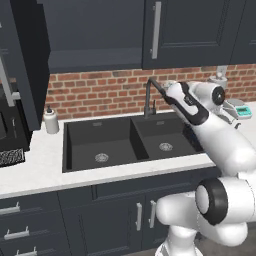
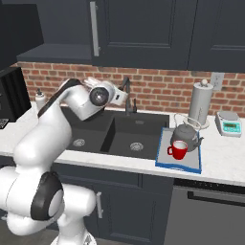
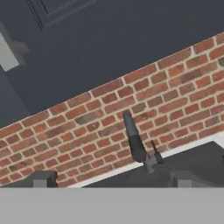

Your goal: Pick the kettle from the counter and place it on the tray. Then pick the mug from the cabinet and place it on the tray. Then close the cabinet doors.

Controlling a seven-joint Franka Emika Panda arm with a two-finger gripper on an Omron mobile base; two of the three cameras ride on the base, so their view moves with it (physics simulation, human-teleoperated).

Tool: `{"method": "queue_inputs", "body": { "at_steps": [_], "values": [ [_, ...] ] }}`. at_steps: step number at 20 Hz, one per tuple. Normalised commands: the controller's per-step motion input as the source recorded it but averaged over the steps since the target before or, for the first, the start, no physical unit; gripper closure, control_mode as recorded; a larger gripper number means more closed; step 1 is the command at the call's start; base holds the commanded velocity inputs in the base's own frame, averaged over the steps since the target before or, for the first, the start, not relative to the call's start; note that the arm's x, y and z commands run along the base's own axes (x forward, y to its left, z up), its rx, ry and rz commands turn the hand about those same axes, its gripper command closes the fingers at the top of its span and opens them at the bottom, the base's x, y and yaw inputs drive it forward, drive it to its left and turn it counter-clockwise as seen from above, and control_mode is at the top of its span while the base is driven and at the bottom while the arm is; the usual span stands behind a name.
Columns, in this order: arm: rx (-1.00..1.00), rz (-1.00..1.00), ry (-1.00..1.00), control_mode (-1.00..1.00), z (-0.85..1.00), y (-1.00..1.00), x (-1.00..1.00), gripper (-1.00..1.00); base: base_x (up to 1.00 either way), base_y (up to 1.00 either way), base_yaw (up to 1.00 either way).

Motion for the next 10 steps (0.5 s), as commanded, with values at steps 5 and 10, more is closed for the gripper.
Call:
{"method": "queue_inputs", "body": {
  "at_steps": [5, 10],
  "values": [
    [-0.33, 0.0, 0.03, -1.0, 0.0, 0.86, -0.31, -1.0, 0.0, 0.0, 0.0],
    [-0.36, 0.0, 0.06, -1.0, 0.0, 0.75, -0.2, -1.0, 0.0, 0.0, 0.0]
  ]
}}
